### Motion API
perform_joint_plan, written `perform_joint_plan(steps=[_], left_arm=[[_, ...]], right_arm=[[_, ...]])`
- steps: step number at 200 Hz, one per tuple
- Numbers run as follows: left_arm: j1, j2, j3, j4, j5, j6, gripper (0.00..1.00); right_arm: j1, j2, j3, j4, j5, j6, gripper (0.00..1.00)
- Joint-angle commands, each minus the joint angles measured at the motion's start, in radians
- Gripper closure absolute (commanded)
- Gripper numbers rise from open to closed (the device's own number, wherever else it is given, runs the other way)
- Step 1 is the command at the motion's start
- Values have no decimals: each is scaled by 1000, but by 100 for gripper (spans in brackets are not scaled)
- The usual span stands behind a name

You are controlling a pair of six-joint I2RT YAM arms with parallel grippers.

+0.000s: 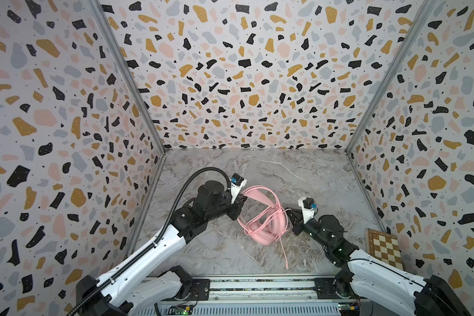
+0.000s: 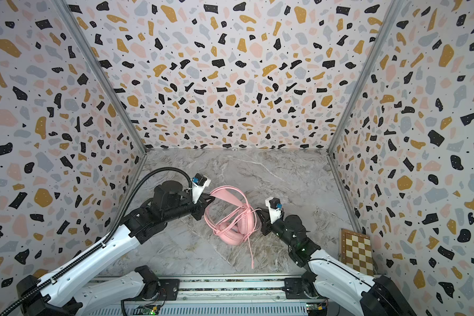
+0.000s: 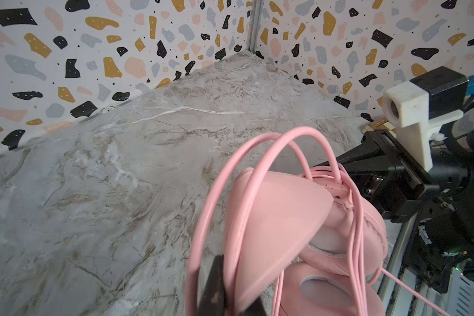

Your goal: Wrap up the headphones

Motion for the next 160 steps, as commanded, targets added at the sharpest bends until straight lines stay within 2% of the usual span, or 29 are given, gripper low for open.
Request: perform_joint_plan(steps=[1,19,34,60,120,160], left_arm=[[27,-37,7,127,133,-57,100],[39,-35,9,101,125,-37,100],[47,-37,19,53,91,-6,100],[67,-53,6,60,103,-15,100],[74,-53,4,64,109,-21,100],[83,-50,5,86,151,-45,100]], right_arm=[[-19,3,43,-90,139,28,87],[-50,25,61,-148,187,55,82],[-90,45,67,-163,156,73,76],[-111,56,69,-166,136,85,68],[-116,71,66,-138,92,84,68],[-127,82,68,-136,75,90,68]])
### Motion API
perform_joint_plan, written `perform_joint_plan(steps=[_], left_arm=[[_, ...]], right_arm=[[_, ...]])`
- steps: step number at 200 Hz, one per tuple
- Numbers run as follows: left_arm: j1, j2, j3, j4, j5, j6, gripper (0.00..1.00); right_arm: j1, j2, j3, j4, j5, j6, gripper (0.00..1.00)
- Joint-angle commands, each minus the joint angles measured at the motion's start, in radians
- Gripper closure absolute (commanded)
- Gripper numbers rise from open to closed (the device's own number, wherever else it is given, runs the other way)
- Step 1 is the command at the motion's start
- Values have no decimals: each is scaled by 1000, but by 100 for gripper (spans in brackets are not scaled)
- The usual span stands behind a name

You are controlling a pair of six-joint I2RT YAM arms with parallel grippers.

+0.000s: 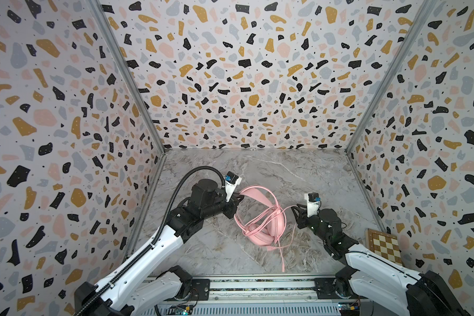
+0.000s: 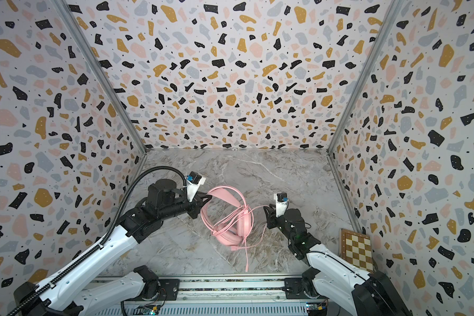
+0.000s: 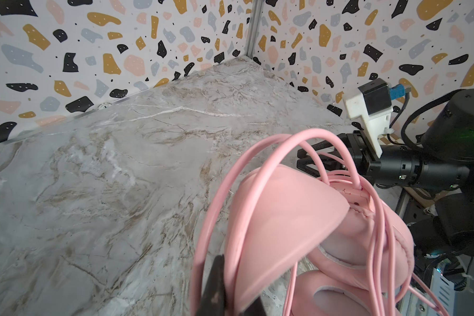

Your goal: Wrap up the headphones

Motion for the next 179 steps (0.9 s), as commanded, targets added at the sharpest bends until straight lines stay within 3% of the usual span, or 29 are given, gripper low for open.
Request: perform_joint_plan(steps=[1,79,113,149,179], left_arm=[[8,-28,11,94,69,-42,100],[20,-17,12,178,196,-119,100],[32,-16,-8,311,241,-244,100],[32,-42,-57,504,136,-482,100],[32,-103,-138,659,-37,-655,100]], right_arm=[[-11,4,19,-6,-11,10,68],[-14,51,34,11,-64,11,76],[-13,84,28,74,-154,12,80],[-14,89,16,122,-198,23,83],[-13,90,10,140,-216,28,80]])
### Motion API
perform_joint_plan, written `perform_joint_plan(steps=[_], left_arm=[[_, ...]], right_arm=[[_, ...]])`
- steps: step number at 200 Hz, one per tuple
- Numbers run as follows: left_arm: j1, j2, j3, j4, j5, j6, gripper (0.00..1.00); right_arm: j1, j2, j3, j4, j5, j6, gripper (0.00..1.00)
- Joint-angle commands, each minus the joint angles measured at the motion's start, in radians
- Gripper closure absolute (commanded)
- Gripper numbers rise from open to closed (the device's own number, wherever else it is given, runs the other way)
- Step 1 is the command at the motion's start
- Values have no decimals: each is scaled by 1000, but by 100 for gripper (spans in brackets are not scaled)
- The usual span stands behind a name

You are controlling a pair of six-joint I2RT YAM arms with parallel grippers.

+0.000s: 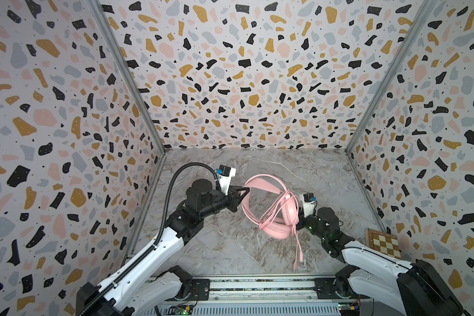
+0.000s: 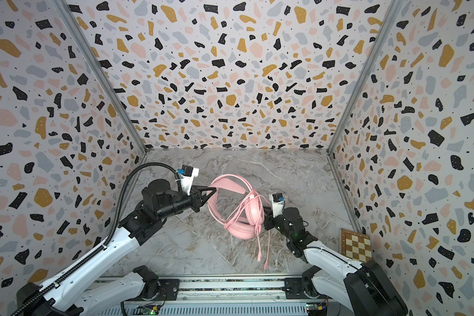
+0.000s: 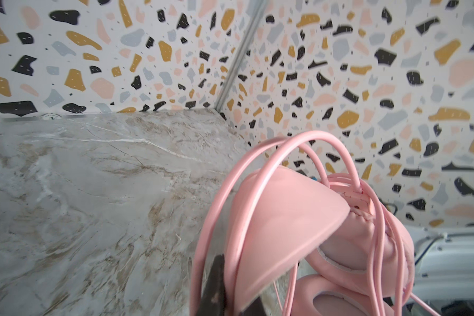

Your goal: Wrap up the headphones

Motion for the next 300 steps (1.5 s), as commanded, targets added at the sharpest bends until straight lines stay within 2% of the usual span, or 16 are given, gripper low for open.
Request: perform_joint_plan(steps=[1,39,79,93,123,150,196,238,265,300], left_arm=[[7,-73,-29,294,-135,-247,100],[7,-146,-116,428,-321,-405,100],[6,-162,-184,511,-405,-484,100],[7,-170,-190,492,-432,-488,100],[6,-184,-183,463,-476,-484,100],[7,-159,-151,445,-435,-464,100],[6,-132,-85,340,-378,-410,100],[7,-115,-45,296,-284,-402,100],[7,-107,4,268,-222,-394,100],[7,-106,60,235,-163,-388,100]], right_arm=[[-4,-2,10,38,-31,11,80],[-5,7,10,54,-55,17,79],[-5,-1,4,70,-70,18,79],[-4,-10,-2,79,-72,20,79],[-4,-26,-7,87,-78,19,92],[-3,-5,-4,100,-95,21,91],[1,5,-26,193,-198,17,64],[5,33,-43,271,-245,11,49],[3,87,-20,276,-238,-12,46],[-7,151,10,292,-152,-31,46]])
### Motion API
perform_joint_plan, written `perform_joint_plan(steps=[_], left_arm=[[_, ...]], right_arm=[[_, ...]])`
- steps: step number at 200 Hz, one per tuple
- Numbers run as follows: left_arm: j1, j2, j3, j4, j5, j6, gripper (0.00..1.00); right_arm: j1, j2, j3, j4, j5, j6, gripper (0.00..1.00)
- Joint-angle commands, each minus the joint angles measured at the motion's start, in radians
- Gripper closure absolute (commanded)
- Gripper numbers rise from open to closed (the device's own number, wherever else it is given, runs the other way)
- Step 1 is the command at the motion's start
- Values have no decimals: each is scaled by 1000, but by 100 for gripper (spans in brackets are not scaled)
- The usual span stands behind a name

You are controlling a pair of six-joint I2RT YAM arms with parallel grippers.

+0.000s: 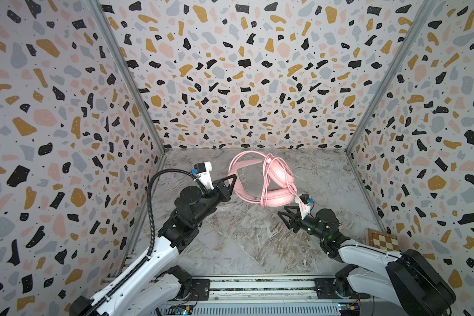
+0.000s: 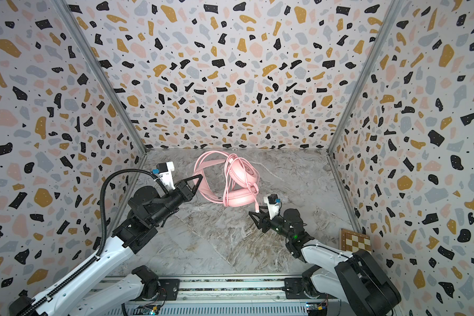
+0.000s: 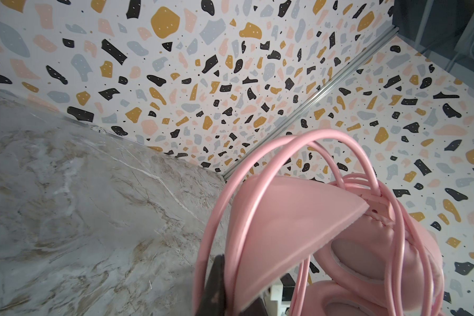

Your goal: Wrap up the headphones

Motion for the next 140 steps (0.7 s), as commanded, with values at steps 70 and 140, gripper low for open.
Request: perform_joint_plan(steps=[70,140], left_arm=[[4,-31,113,65,84,17,100],[4,-19,102,70,90,19,100]], right_arm=[[-23,50,13,148,0,-4,51],[-22,78,1,233,-102,13,51]])
